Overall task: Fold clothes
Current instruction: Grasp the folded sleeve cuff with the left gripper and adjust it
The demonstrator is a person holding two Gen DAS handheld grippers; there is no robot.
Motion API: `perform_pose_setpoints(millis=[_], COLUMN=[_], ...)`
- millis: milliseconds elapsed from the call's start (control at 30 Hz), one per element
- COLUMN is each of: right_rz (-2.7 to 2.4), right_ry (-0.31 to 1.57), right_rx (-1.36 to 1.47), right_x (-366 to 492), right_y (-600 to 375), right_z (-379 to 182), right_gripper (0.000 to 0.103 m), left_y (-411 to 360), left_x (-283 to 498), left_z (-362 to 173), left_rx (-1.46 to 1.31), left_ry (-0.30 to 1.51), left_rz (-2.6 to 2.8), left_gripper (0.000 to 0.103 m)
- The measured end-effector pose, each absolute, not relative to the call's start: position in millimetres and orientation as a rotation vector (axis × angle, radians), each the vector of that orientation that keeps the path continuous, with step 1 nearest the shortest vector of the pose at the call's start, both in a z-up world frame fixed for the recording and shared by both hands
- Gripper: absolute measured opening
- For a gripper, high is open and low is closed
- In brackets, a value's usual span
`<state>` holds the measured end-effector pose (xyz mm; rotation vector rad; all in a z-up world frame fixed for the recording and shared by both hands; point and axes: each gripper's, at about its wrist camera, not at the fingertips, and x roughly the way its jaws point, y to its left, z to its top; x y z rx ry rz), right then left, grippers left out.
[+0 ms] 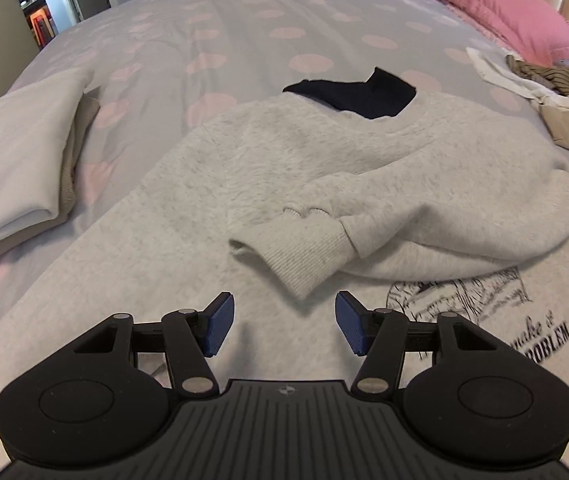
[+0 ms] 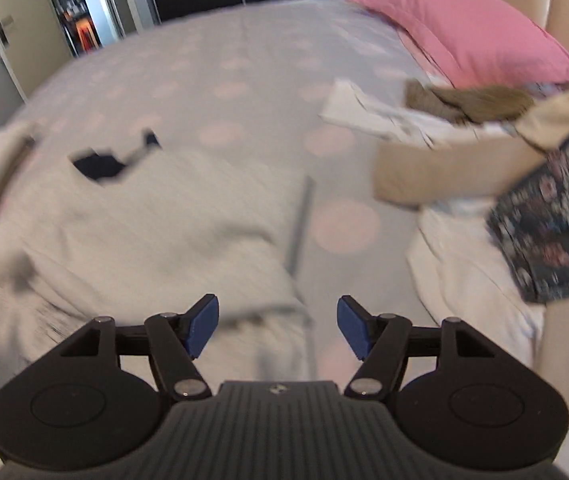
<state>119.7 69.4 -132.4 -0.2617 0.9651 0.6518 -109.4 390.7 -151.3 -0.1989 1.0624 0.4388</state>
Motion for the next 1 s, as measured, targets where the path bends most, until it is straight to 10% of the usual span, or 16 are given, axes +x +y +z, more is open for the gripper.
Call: perform_pose_setpoints(millis=[433,1000], right_rz=[0.696,0.741], right_ry=[0.972,0.99], right_rx=[-0.491,-0.506], right_x=[70.4,79.8], right_y=[114.0,107.9], right_z=[-202.9,-200.7], right_gripper=[0.068,0.07], left_y=[405.2,420.7], left_x=[-86.1,-108.0], left_z=[-168.8,-167.4], left_rx=[-0.307,-0.221], left_ry=[1.061,1.26], left_rz=[0.465,0.542], left_gripper=[0.006,0.0])
